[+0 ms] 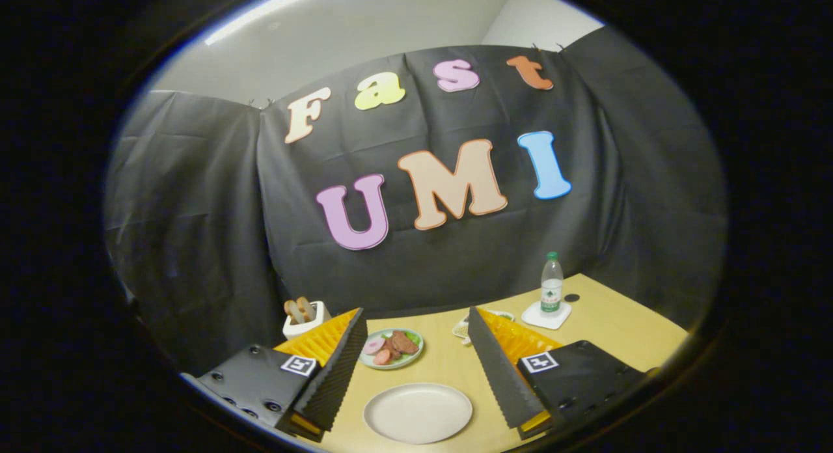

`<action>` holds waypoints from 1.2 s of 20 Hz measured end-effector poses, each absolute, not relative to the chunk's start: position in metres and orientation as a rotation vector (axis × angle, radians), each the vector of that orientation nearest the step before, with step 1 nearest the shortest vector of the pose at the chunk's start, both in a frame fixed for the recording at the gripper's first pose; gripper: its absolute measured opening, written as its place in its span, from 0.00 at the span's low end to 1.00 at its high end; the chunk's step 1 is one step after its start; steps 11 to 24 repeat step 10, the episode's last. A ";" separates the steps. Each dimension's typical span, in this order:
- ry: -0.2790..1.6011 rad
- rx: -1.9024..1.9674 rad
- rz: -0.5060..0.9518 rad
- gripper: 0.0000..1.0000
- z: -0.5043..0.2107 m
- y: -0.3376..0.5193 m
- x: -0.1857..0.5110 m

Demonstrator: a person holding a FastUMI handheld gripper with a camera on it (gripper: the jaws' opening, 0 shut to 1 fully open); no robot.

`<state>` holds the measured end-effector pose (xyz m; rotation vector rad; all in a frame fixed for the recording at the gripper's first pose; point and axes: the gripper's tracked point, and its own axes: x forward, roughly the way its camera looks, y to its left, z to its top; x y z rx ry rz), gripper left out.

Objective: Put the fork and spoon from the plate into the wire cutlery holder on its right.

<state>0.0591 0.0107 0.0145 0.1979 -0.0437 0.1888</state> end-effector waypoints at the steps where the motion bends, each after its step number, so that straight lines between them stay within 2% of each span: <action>1: -0.067 0.184 0.174 0.97 0.015 0.011 0.055; 10: -0.127 0.102 0.133 0.97 0.027 0.016 0.013; 24: -0.127 0.102 0.133 0.97 0.027 0.016 0.013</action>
